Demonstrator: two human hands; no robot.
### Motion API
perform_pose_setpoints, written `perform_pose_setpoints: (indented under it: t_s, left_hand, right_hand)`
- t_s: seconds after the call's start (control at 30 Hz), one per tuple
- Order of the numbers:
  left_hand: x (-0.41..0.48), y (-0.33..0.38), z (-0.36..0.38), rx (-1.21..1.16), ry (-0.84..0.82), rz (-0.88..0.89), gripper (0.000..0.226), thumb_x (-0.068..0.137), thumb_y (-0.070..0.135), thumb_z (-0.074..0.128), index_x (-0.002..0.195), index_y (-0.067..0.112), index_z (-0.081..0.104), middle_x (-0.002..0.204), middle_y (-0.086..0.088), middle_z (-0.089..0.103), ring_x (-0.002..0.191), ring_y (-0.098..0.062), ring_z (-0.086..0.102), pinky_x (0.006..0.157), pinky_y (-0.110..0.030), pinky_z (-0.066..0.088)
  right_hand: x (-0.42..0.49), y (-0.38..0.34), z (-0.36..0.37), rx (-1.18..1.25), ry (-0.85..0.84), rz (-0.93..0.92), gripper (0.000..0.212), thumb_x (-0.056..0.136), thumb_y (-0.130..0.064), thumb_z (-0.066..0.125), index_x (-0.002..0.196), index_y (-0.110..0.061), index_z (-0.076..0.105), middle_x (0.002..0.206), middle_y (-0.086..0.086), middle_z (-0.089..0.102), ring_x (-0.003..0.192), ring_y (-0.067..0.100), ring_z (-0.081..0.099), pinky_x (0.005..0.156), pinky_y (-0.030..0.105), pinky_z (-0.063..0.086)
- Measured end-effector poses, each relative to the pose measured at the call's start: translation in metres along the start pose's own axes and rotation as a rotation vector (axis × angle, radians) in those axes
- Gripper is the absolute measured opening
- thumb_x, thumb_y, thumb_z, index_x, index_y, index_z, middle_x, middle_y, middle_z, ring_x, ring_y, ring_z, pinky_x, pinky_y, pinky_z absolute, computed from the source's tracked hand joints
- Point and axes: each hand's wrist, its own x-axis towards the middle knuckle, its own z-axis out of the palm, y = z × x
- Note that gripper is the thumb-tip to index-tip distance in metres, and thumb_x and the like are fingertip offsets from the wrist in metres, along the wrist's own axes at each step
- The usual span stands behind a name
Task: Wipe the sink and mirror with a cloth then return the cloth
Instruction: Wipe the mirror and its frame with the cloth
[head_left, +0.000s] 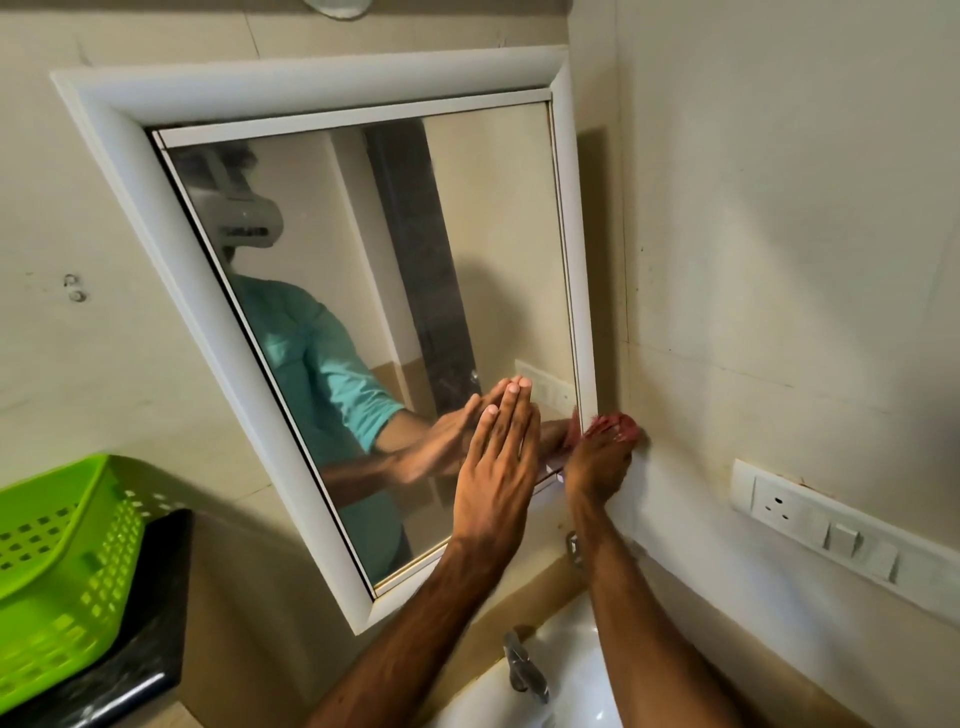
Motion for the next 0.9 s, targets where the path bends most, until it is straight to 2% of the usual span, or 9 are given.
perform_pose_setpoints:
  t_s: [0.1, 0.2, 0.23, 0.33, 0.43, 0.57, 0.67, 0.77, 0.9]
  left_hand:
    - [-0.002, 0.004, -0.002, 0.01, -0.046, 0.005, 0.087, 0.1, 0.014, 0.046, 0.155, 0.004, -0.021, 0.16, -0.016, -0.034, 0.15, -0.029, -0.029, 0.123, -0.043, -0.014]
    - [-0.001, 0.004, -0.002, 0.008, 0.001, -0.027, 0.083, 0.103, 0.021, 0.044, 0.156, 0.002, -0.017, 0.161, -0.018, -0.031, 0.151, -0.03, -0.026, 0.12, -0.043, -0.017]
    - [-0.001, 0.004, -0.002, -0.003, -0.007, -0.025, 0.082, 0.104, 0.024, 0.042, 0.155, 0.002, -0.018, 0.161, -0.018, -0.032, 0.151, -0.03, -0.027, 0.121, -0.043, -0.017]
    - [0.0, 0.003, -0.001, 0.009, -0.069, -0.009, 0.08, 0.105, 0.025, 0.04, 0.155, 0.003, -0.019, 0.16, -0.017, -0.033, 0.15, -0.03, -0.027, 0.122, -0.043, -0.016]
    - [0.001, -0.004, 0.004, -0.021, 0.022, -0.008, 0.085, 0.098, 0.023, 0.052, 0.159, 0.003, -0.002, 0.166, -0.018, -0.014, 0.155, -0.031, -0.009, 0.125, -0.045, -0.001]
    - [0.008, -0.01, -0.005, -0.083, 0.147, 0.067, 0.077, 0.093, 0.026, 0.048, 0.159, 0.006, 0.013, 0.167, -0.019, 0.008, 0.155, -0.032, 0.011, 0.124, -0.049, 0.023]
    - [0.019, -0.014, -0.018, -0.091, 0.17, 0.03, 0.079, 0.093, 0.028, 0.043, 0.159, 0.005, 0.007, 0.167, -0.02, 0.002, 0.156, -0.033, 0.007, 0.125, -0.049, 0.022]
    - [0.03, -0.02, -0.033, -0.12, 0.238, -0.002, 0.082, 0.088, 0.011, 0.049, 0.159, 0.003, 0.008, 0.167, -0.02, 0.003, 0.156, -0.032, 0.007, 0.124, -0.05, 0.024]
    - [0.042, -0.024, -0.048, -0.163, 0.274, -0.032, 0.092, 0.082, 0.003, 0.064, 0.158, 0.0, 0.013, 0.168, -0.019, 0.003, 0.157, -0.029, 0.007, 0.124, -0.049, 0.026]
  right_hand:
    - [0.011, -0.003, -0.003, 0.079, 0.013, 0.167, 0.054, 0.111, -0.04, 0.041, 0.151, -0.004, 0.045, 0.141, 0.022, 0.062, 0.126, 0.04, 0.063, 0.106, 0.046, 0.052]
    - [-0.04, 0.02, -0.002, 0.22, -0.125, -0.036, 0.077, 0.101, -0.069, 0.045, 0.157, -0.017, 0.038, 0.151, 0.015, 0.053, 0.138, 0.033, 0.055, 0.12, 0.047, 0.042]
    - [-0.053, 0.029, -0.002, 0.214, -0.16, -0.122, 0.08, 0.1, -0.07, 0.043, 0.159, -0.019, 0.032, 0.157, 0.016, 0.045, 0.145, 0.034, 0.048, 0.123, 0.05, 0.038]
    - [-0.046, 0.037, 0.007, -0.022, -0.125, -0.267, 0.072, 0.103, -0.046, 0.045, 0.161, -0.013, 0.02, 0.166, 0.023, 0.028, 0.153, 0.044, 0.032, 0.127, 0.053, 0.028]
    - [-0.041, 0.005, 0.014, -0.156, 0.034, -0.139, 0.067, 0.105, -0.042, 0.051, 0.159, -0.007, 0.032, 0.158, 0.023, 0.044, 0.147, 0.044, 0.042, 0.123, 0.054, 0.032]
    - [-0.031, -0.042, 0.014, -0.045, 0.087, -0.23, 0.074, 0.102, -0.052, 0.025, 0.156, -0.003, 0.04, 0.156, 0.021, 0.048, 0.147, 0.039, 0.044, 0.12, 0.059, 0.035]
    - [-0.019, -0.091, 0.024, 0.004, 0.078, -0.341, 0.083, 0.098, -0.058, 0.018, 0.16, -0.006, 0.037, 0.162, 0.018, 0.043, 0.152, 0.035, 0.037, 0.125, 0.057, 0.028]
    - [-0.003, -0.159, 0.032, -0.007, 0.086, -0.476, 0.084, 0.097, -0.057, 0.017, 0.162, -0.006, 0.032, 0.166, 0.019, 0.036, 0.157, 0.033, 0.029, 0.127, 0.049, 0.017]
    - [0.018, -0.204, 0.03, 0.019, 0.001, -0.614, 0.084, 0.097, -0.057, 0.018, 0.162, -0.005, 0.03, 0.167, 0.016, 0.036, 0.157, 0.028, 0.028, 0.128, 0.039, 0.016]
